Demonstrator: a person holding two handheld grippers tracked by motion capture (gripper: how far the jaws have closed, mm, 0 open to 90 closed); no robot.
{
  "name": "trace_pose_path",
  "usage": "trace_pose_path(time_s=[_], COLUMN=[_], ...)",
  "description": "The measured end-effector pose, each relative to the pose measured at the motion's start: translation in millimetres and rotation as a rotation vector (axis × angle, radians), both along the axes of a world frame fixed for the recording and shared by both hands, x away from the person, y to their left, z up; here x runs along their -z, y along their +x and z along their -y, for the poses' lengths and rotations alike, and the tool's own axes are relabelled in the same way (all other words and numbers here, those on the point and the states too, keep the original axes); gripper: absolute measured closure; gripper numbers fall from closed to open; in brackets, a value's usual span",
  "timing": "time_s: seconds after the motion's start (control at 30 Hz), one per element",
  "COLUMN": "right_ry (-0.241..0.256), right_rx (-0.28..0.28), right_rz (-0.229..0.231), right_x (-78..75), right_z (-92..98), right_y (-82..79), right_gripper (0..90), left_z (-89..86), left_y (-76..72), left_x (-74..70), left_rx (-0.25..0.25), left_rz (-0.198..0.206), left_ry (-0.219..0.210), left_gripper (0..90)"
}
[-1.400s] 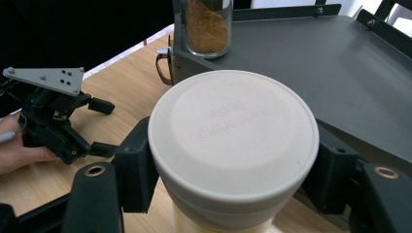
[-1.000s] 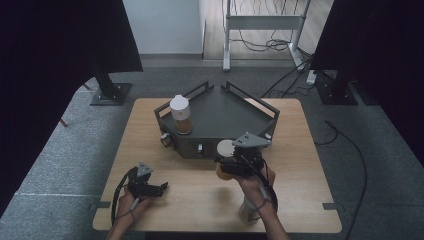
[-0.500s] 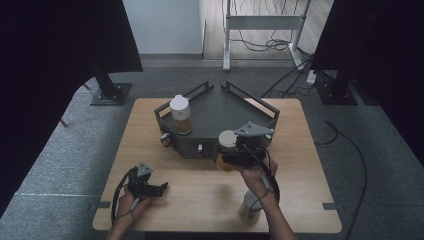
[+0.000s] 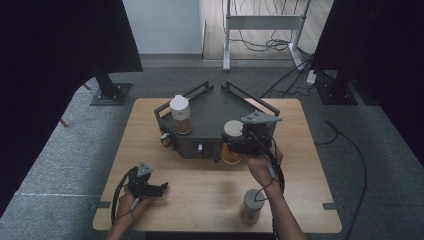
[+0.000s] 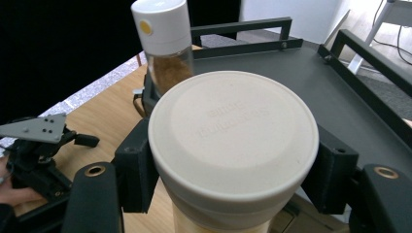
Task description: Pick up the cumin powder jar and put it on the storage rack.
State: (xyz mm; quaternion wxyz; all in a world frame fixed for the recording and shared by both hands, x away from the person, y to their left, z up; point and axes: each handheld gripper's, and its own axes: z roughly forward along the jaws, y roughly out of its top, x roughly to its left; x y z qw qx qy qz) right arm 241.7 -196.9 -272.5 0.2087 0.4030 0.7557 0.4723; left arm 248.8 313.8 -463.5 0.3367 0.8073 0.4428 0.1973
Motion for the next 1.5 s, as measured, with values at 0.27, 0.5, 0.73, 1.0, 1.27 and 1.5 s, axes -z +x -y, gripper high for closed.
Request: trace_pose_path(time_s=[0.27, 0.5, 0.73, 1.0, 1.27, 1.5], right_ry=[-0.003, -0.006, -0.011, -0.019, -0.024, -0.030], right_rx=[0.025, 0.045, 0.060, 0.071, 0.083, 0.096], right_rz=[0.010, 0.012, 0.013, 0.014, 0.023, 0.037], right_x=[-6.6, -9.4, -11.8, -11.1, -6.1, -2.3], right_z=[1.8, 3.8, 4.2, 4.9, 7.9, 8.9], right_y=[7.8, 16.3, 28.5, 41.8, 53.4, 64.3], right_gripper=[33.1, 33.1, 33.1, 33.1, 33.1, 33.1], left_z=[-0.1, -0.1, -0.2, -0.1, -0.3, -0.3], left_y=[0.2, 0.3, 0.5, 0.4, 0.7, 0.7], left_x=[0.0, -0.1, -0.2, 0.1, -0.2, -0.2], left_rx=[0.001, 0.002, 0.003, 0.001, 0.004, 0.004], left_rz=[0.000, 0.000, -0.001, -0.001, -0.001, -0.001], left_ry=[0.000, 0.000, 0.000, -0.002, 0.001, 0.000], left_gripper=[0.0, 0.0, 0.0, 0.0, 0.0, 0.0])
